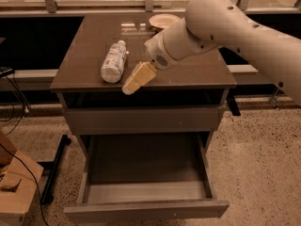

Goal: Place blue plastic bottle into middle drawer

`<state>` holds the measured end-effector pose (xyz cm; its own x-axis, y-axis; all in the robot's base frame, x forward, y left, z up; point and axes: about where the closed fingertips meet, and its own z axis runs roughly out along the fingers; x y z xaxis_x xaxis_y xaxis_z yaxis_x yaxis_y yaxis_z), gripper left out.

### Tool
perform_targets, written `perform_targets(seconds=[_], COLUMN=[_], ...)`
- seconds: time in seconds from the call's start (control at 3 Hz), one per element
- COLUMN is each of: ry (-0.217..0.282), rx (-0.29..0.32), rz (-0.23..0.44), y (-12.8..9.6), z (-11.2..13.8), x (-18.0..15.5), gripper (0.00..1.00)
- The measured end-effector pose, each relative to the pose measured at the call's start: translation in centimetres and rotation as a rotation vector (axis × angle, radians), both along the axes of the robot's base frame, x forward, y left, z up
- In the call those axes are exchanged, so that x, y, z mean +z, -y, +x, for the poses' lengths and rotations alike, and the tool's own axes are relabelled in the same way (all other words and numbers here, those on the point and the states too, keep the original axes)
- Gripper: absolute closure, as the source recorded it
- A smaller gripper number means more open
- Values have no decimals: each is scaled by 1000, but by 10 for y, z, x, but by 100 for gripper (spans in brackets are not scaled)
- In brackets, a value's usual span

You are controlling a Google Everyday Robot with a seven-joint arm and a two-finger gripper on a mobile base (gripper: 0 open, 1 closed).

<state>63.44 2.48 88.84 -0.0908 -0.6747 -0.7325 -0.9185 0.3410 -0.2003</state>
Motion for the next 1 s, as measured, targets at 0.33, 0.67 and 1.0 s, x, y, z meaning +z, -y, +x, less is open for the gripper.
perform_targets(seconds=[0.33, 0.67, 1.0], ry=[35, 75, 87], rx=[-47, -86, -138], rz=[33, 82, 170], y=[-24, -50, -65], z=[10, 23, 34], x=[-9, -15, -21], gripper=[0, 0, 0])
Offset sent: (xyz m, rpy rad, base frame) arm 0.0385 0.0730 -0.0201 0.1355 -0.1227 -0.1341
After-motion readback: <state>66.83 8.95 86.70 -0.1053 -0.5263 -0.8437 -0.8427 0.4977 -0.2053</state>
